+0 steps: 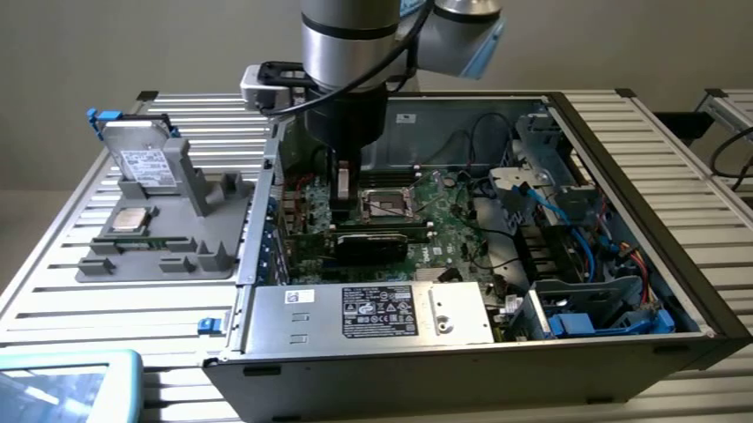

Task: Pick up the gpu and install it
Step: 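Press down on the gpu until it lock into place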

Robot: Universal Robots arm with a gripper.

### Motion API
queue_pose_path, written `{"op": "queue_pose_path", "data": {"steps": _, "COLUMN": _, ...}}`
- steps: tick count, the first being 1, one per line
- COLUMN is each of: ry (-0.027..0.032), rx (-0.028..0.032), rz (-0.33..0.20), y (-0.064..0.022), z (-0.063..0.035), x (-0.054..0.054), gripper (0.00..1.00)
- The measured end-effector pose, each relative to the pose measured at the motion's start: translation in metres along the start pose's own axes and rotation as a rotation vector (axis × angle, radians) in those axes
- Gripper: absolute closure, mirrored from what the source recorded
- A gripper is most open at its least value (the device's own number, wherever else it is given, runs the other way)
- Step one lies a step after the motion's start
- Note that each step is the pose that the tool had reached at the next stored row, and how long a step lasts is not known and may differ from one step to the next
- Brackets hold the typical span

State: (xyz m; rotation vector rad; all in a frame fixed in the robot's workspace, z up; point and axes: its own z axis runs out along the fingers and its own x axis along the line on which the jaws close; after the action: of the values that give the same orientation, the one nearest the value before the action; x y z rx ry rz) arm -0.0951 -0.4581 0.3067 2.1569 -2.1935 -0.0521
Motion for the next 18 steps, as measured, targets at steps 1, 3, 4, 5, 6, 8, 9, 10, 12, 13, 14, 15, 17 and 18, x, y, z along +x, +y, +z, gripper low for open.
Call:
{"op": "queue_pose_path", "data": {"steps": 1, "ry": 0.0008, "rx": 0.0026, "rz": 0.0, "y": 0.0036, "z": 0.0015, "x": 0.0, "gripper": 0.89}}
{"op": "queue_pose_path", "data": {"steps": 3, "ry": 0.0028, "rx": 0.0088, "rz": 0.0, "y": 0.0079, "z": 0.004, "x": 0.0, "gripper": 0.89}}
{"op": "queue_pose_path", "data": {"steps": 4, "ry": 0.0052, "rx": 0.0109, "rz": 0.001, "y": 0.0086, "z": 0.0049, "x": -0.001, "gripper": 0.89}}
{"op": "queue_pose_path", "data": {"steps": 5, "ry": 0.01, "rx": 0.0122, "rz": 0.001, "y": 0.0086, "z": 0.0057, "x": -0.002, "gripper": 0.89}}
{"op": "queue_pose_path", "data": {"steps": 6, "ry": 0.0158, "rx": 0.0137, "rz": 0.001, "y": 0.0086, "z": 0.0065, "x": -0.004, "gripper": 0.89}}
{"op": "queue_pose_path", "data": {"steps": 8, "ry": 0.0272, "rx": 0.0168, "rz": 0.002, "y": 0.0085, "z": 0.0078, "x": -0.008, "gripper": 0.89}}
{"op": "queue_pose_path", "data": {"steps": 9, "ry": 0.0331, "rx": 0.0196, "rz": 0.003, "y": 0.0085, "z": 0.0084, "x": -0.01, "gripper": 0.89}}
{"op": "queue_pose_path", "data": {"steps": 10, "ry": 0.0374, "rx": 0.0218, "rz": 0.003, "y": 0.0085, "z": 0.009, "x": -0.012, "gripper": 0.89}}
{"op": "queue_pose_path", "data": {"steps": 12, "ry": 0.0469, "rx": 0.0251, "rz": 0.004, "y": 0.0084, "z": 0.0108, "x": -0.015, "gripper": 0.89}}
{"op": "queue_pose_path", "data": {"steps": 13, "ry": 0.0498, "rx": 0.0277, "rz": 0.004, "y": 0.0084, "z": 0.0117, "x": -0.015, "gripper": 0.89}}
{"op": "queue_pose_path", "data": {"steps": 14, "ry": 0.0506, "rx": 0.0304, "rz": 0.004, "y": 0.0083, "z": 0.0128, "x": -0.015, "gripper": 0.89}}
{"op": "queue_pose_path", "data": {"steps": 15, "ry": 0.0509, "rx": 0.0327, "rz": 0.004, "y": 0.0082, "z": 0.014, "x": -0.015, "gripper": 0.89}}
{"op": "queue_pose_path", "data": {"steps": 17, "ry": 0.0509, "rx": 0.0346, "rz": 0.004, "y": 0.0079, "z": 0.0175, "x": -0.015, "gripper": 0.89}}
{"op": "queue_pose_path", "data": {"steps": 18, "ry": 0.0509, "rx": 0.0349, "rz": 0.004, "y": 0.0079, "z": 0.0193, "x": -0.014, "gripper": 0.89}}
